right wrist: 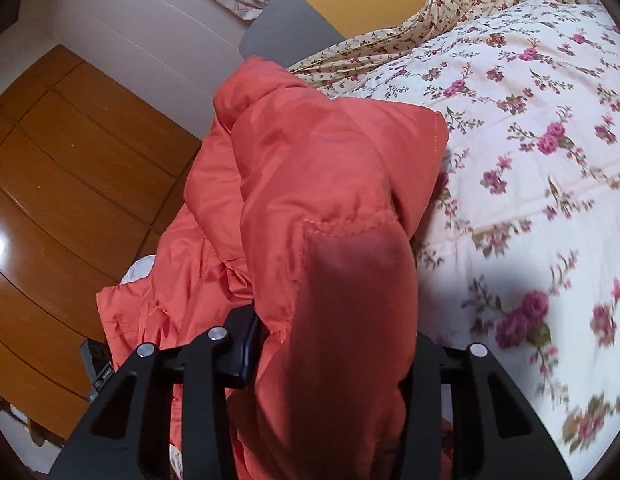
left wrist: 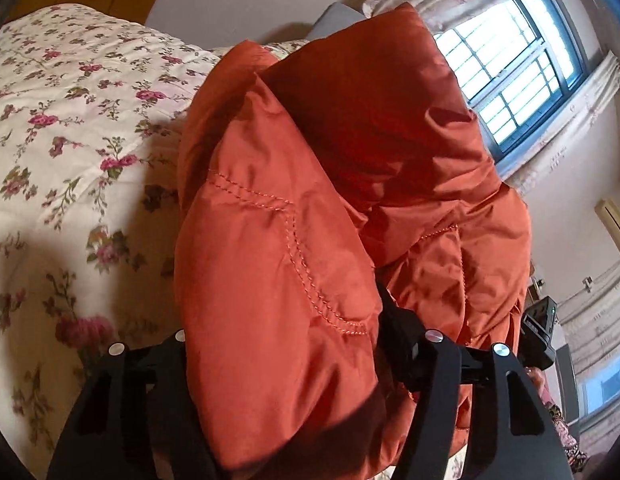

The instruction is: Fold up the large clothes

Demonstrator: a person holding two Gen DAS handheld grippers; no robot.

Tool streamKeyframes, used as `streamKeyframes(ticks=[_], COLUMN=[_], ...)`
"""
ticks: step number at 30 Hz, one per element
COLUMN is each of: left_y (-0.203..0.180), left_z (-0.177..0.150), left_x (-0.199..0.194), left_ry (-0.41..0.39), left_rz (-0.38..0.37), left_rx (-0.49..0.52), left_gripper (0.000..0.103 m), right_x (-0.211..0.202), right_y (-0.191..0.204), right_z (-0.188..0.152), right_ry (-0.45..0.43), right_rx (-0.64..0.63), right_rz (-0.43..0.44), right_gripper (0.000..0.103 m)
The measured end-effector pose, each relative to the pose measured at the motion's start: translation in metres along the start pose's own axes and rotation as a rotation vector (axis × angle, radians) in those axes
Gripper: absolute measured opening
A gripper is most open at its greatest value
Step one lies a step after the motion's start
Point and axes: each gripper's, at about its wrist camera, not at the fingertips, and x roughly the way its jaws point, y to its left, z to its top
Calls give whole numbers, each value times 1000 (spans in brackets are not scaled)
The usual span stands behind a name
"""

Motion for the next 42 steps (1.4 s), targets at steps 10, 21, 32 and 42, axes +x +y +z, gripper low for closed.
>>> streamKeyframes(ticks=[10, 21, 32, 42], left_y=[-11, -6, -59, -136], left_z=[-40, -62, -53, -53], left_x=[-27, -63, -127, -20], left_ry=[44, -11, -255, -70], left_rz=[-69, -7, 82, 134], left_rx=[22, -66, 95, 368], left_gripper=[63, 69, 95, 96], right_x=[-44, -103, -134, -21], right_y=[-3, 11, 91, 139], right_z=[-33, -65, -61, -64], right_ry=[5, -150, -295, -93], right_rx=[26, 57, -220, -434], right_rz=[23, -177, -395, -513], right_gripper=[41, 64, 88, 85])
